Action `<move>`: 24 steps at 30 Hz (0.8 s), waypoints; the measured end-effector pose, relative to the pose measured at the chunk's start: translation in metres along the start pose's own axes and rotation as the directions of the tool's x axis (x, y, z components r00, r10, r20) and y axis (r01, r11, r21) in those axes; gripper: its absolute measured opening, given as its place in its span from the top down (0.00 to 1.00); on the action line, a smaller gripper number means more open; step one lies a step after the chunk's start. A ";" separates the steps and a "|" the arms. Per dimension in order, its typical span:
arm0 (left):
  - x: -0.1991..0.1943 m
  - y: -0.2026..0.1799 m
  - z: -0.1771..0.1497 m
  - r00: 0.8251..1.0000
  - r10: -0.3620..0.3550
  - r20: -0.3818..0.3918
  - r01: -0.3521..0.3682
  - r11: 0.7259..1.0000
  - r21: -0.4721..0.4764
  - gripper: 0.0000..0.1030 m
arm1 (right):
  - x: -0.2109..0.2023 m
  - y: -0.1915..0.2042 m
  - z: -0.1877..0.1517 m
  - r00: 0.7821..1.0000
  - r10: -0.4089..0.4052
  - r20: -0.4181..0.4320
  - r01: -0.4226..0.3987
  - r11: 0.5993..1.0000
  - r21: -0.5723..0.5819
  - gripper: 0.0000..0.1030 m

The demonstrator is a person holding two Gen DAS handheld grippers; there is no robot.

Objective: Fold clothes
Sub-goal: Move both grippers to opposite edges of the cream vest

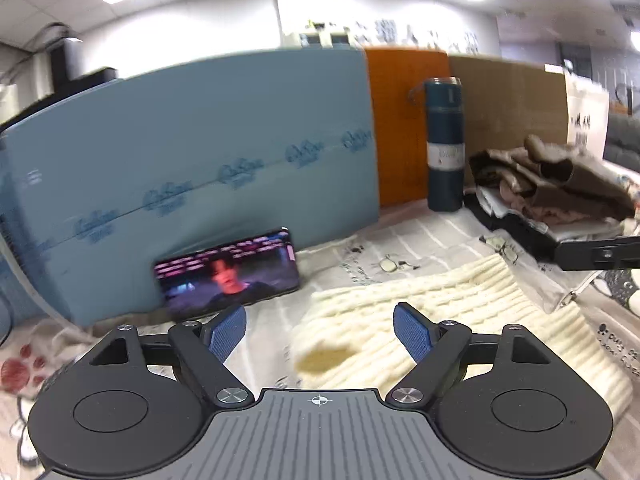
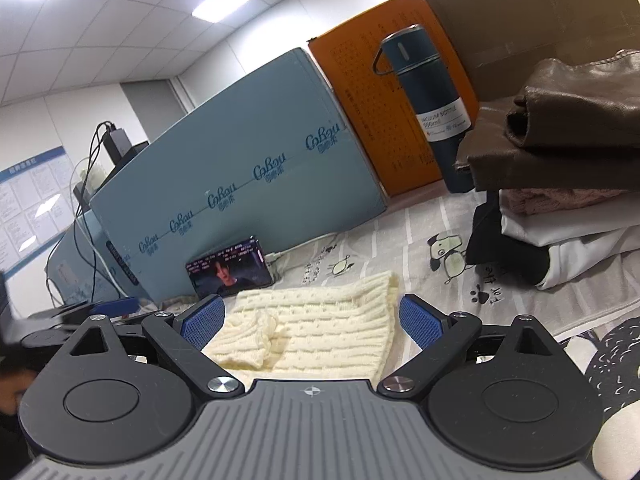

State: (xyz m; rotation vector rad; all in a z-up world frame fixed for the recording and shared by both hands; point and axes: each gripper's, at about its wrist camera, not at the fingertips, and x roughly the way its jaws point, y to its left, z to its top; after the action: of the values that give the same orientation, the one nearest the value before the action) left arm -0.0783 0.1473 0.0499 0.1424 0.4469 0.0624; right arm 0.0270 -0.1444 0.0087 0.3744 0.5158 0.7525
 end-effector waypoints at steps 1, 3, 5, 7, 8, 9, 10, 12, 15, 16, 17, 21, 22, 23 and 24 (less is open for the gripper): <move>-0.011 0.002 -0.006 0.999 0.005 0.035 -0.005 1.000 0.013 0.19 | 0.001 0.001 -0.001 1.000 0.009 -0.013 -0.009 1.000 -0.008 0.08; -0.033 0.004 -0.019 0.996 0.019 0.091 -0.025 0.997 0.069 0.14 | 0.004 0.005 -0.004 0.999 0.024 -0.031 -0.026 0.999 -0.036 0.08; -0.054 0.002 -0.032 0.991 0.022 0.131 -0.043 0.987 0.154 0.11 | 0.006 0.011 -0.007 0.998 0.044 -0.048 -0.048 0.995 -0.082 0.08; -0.073 -0.008 -0.044 0.987 -0.014 0.162 -0.031 0.963 0.268 0.08 | 0.006 0.020 -0.012 0.995 0.084 -0.061 -0.092 0.985 -0.146 0.07; -0.081 -0.012 -0.049 0.986 -0.027 0.164 -0.028 0.946 0.322 0.07 | 0.005 0.025 -0.015 0.992 0.108 -0.072 -0.120 0.976 -0.183 0.06; -0.086 -0.017 -0.055 0.987 -0.031 0.156 -0.029 0.928 0.371 0.05 | 0.002 0.031 -0.018 0.988 0.128 -0.082 -0.144 0.964 -0.224 0.05; -0.092 -0.022 -0.060 0.988 -0.035 0.147 -0.031 0.907 0.420 0.05 | 0.000 0.036 -0.021 0.985 0.148 -0.092 -0.168 0.949 -0.266 0.04; -0.099 -0.030 -0.072 0.993 -0.036 0.112 -0.027 0.859 0.512 0.05 | -0.008 0.047 -0.028 0.977 0.175 -0.123 -0.208 0.911 -0.356 0.03; -0.094 -0.036 -0.087 0.999 -0.011 0.045 -0.019 0.796 0.605 0.05 | -0.022 0.055 -0.044 0.964 0.187 -0.187 -0.254 0.849 -0.463 0.03; -0.089 -0.037 -0.091 0.999 -0.002 0.034 -0.019 0.775 0.632 0.05 | -0.026 0.057 -0.049 0.960 0.188 -0.210 -0.270 0.826 -0.496 0.03; -0.083 -0.038 -0.093 1.000 0.007 0.028 -0.023 0.757 0.653 0.05 | -0.032 0.058 -0.055 0.955 0.186 -0.232 -0.284 0.800 -0.529 0.03; -0.060 -0.041 -0.096 1.000 0.002 0.024 -0.018 0.702 0.712 0.05 | -0.044 0.060 -0.073 0.947 0.125 -0.295 -0.290 0.723 -0.627 0.02; -0.055 -0.041 -0.093 0.999 -0.021 0.025 -0.004 0.695 0.719 0.05 | -0.044 0.060 -0.077 0.947 0.097 -0.307 -0.282 0.711 -0.644 0.02; -0.050 -0.041 -0.090 0.999 -0.037 0.026 0.006 0.688 0.726 0.05 | -0.043 0.061 -0.080 0.945 0.070 -0.319 -0.274 0.698 -0.661 0.02; -0.046 -0.042 -0.087 0.998 -0.052 0.029 0.014 0.678 0.735 0.05 | -0.043 0.062 -0.084 0.943 0.047 -0.329 -0.272 0.680 -0.681 0.02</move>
State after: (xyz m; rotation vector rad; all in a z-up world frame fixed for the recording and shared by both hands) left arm -0.1559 0.1127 -0.0147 0.9447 0.4050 -0.1664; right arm -0.0805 -0.1220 -0.0155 -0.4523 0.4163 1.1303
